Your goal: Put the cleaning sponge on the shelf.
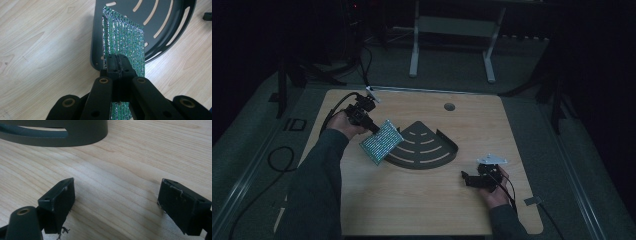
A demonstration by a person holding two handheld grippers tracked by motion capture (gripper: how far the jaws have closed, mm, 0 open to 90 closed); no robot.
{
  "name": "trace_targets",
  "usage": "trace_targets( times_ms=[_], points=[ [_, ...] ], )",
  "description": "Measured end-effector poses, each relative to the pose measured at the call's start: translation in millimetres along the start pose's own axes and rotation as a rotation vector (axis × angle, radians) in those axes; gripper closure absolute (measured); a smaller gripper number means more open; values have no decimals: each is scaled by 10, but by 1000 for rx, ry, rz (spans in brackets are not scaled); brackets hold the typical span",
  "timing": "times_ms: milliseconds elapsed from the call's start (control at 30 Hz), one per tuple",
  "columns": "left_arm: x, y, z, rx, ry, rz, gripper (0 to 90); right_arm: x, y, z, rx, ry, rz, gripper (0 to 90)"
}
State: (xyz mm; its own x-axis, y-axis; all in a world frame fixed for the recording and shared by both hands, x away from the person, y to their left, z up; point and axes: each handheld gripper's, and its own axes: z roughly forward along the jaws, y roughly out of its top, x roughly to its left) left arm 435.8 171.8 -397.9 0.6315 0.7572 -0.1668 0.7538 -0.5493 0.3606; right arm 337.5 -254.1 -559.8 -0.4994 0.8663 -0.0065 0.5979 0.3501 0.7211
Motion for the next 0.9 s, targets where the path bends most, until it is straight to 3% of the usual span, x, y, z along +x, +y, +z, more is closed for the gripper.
trace_targets(
  times_ms=[900],
  points=[
    [-12,229,160,31,9,17,900,1,0,0,0,0,1,138]
  ],
)
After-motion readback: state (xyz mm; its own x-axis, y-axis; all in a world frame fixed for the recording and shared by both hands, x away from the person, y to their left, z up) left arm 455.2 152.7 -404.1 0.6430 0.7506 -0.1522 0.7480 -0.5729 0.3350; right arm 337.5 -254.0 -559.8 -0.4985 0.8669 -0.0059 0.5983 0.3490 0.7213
